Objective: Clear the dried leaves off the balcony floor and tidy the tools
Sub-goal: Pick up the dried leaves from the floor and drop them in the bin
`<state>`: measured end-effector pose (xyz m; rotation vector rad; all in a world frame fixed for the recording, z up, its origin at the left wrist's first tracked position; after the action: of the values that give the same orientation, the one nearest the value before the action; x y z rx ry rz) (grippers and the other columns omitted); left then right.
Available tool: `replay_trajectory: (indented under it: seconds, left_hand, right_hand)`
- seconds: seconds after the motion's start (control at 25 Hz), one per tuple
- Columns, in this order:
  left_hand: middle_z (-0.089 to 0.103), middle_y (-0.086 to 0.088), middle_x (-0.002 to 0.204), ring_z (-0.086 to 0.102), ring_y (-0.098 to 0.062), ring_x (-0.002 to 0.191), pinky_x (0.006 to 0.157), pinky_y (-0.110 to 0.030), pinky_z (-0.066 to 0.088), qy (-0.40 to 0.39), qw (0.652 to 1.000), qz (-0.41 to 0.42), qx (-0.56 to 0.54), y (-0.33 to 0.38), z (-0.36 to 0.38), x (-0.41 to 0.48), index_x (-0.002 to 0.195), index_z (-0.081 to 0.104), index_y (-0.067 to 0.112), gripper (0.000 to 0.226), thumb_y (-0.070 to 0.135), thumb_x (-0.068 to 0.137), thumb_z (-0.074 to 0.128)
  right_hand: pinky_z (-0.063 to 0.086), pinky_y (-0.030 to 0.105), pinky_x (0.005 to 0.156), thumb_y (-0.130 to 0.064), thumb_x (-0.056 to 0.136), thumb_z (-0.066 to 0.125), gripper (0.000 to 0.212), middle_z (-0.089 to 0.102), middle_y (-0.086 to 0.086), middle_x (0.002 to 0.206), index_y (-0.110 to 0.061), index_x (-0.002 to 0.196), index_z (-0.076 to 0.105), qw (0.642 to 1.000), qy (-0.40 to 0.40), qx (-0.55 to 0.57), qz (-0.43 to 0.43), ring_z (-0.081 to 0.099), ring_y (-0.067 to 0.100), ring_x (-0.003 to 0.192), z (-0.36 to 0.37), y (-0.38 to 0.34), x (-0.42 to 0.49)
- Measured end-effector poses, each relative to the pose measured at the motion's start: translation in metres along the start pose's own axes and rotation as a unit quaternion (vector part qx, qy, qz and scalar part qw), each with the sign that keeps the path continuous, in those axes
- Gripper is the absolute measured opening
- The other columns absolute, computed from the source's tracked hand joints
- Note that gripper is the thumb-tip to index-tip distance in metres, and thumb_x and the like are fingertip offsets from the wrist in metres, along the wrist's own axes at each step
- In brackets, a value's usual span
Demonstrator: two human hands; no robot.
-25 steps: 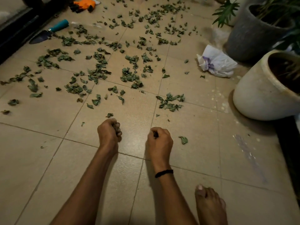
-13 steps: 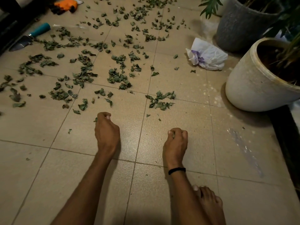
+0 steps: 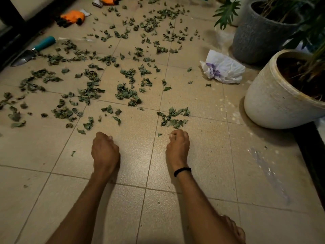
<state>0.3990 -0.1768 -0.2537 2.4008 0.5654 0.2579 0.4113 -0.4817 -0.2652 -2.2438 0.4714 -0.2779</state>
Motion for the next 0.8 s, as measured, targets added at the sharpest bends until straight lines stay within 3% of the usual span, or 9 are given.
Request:
replay_trajectory:
  seconds: [0.08, 0.16, 0.24, 0.36, 0.48, 0.6, 0.72, 0.8]
  left_hand:
    - [0.063, -0.015, 0.091, 0.058, -0.031, 0.083, 0.072, -0.039, 0.044, -0.046, 0.994, -0.052, -0.088, 0.008, 0.012, 0.000, 0.098, 0.052, 0.003, 0.010, 0.012, 0.101, 0.047]
    - [0.065, -0.010, 0.088, 0.062, -0.029, 0.083, 0.072, -0.039, 0.048, -0.118, 0.957, -0.123, -0.234, 0.021, 0.035, -0.003, 0.098, 0.055, 0.010, 0.011, 0.009, 0.095, 0.044]
    - [0.064, -0.007, 0.080, 0.060, -0.028, 0.076, 0.066, -0.037, 0.046, -0.152, 0.923, -0.157, -0.315, 0.039, 0.056, -0.003, 0.092, 0.058, 0.015, 0.019, 0.006, 0.089, 0.041]
    - [0.067, -0.010, 0.086, 0.064, -0.030, 0.083, 0.076, -0.041, 0.053, -0.151, 0.965, -0.049, -0.210, 0.085, 0.071, 0.006, 0.089, 0.063, 0.011, 0.025, 0.019, 0.096, 0.040]
    - [0.060, -0.019, 0.111, 0.059, -0.031, 0.098, 0.080, -0.035, 0.045, -0.146, 0.981, 0.106, -0.073, 0.132, 0.095, 0.007, 0.119, 0.058, 0.005, 0.040, 0.037, 0.105, 0.038]
    - [0.045, -0.020, 0.125, 0.050, -0.031, 0.106, 0.085, -0.041, 0.046, -0.177, 0.966, 0.186, 0.041, 0.154, 0.123, 0.008, 0.146, 0.034, 0.011, 0.059, 0.051, 0.103, 0.039]
    - [0.053, -0.013, 0.112, 0.050, -0.024, 0.091, 0.072, -0.037, 0.048, -0.157, 0.938, 0.270, 0.154, 0.156, 0.134, 0.010, 0.132, 0.042, 0.017, 0.042, 0.048, 0.104, 0.036]
    - [0.056, -0.011, 0.104, 0.048, -0.022, 0.086, 0.069, -0.035, 0.044, -0.143, 0.943, 0.271, 0.132, 0.153, 0.131, 0.009, 0.116, 0.048, 0.015, 0.025, 0.036, 0.106, 0.036]
  right_hand:
    - [0.054, 0.033, 0.066, 0.007, 0.091, 0.046, 0.027, 0.056, -0.001, 0.101, -0.018, 0.099, 0.055, 0.996, 0.023, 0.047, 0.070, 0.059, 0.021, 0.092, -0.011, 0.015, 0.011]
    - [0.047, 0.023, 0.076, 0.006, 0.092, 0.047, 0.031, 0.057, 0.001, 0.109, -0.015, 0.114, 0.054, 0.994, 0.044, 0.030, 0.095, 0.056, 0.017, 0.100, -0.020, 0.018, 0.021]
    - [0.042, 0.029, 0.089, -0.011, 0.099, 0.046, 0.028, 0.049, 0.000, 0.113, -0.016, 0.127, 0.049, 0.997, 0.047, -0.021, 0.061, 0.041, 0.013, 0.104, -0.019, 0.012, 0.032]
    - [0.045, 0.036, 0.091, -0.040, 0.101, 0.047, 0.028, 0.044, 0.004, 0.113, -0.020, 0.120, 0.051, 0.992, 0.009, -0.127, -0.001, 0.031, 0.014, 0.099, 0.000, 0.001, 0.039]
    - [0.045, 0.043, 0.088, -0.029, 0.102, 0.046, 0.016, 0.048, 0.006, 0.107, -0.014, 0.107, 0.051, 0.989, 0.046, -0.141, -0.016, 0.033, 0.015, 0.092, -0.006, 0.002, 0.039]
    - [0.046, 0.043, 0.085, -0.013, 0.102, 0.039, 0.009, 0.052, 0.003, 0.102, -0.016, 0.106, 0.046, 0.994, 0.078, -0.072, 0.008, 0.040, 0.016, 0.092, -0.018, 0.011, 0.036]
    - [0.045, 0.037, 0.090, -0.006, 0.099, 0.038, 0.028, 0.052, 0.001, 0.110, -0.019, 0.120, 0.050, 0.996, 0.055, -0.066, -0.007, 0.037, 0.012, 0.099, -0.013, 0.006, 0.040]
    - [0.042, 0.034, 0.091, -0.030, 0.104, 0.038, 0.026, 0.048, 0.002, 0.113, -0.019, 0.124, 0.051, 0.996, 0.019, -0.074, -0.038, 0.031, 0.010, 0.099, -0.001, -0.005, 0.044]
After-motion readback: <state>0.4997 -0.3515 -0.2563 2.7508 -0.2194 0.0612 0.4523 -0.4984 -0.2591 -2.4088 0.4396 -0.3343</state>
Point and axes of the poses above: each hand's wrist, its own x-axis towards the middle knuckle, its own z-axis out of the palm, y = z × x, the point moved 10 cm from there along x, towards the middle knuckle
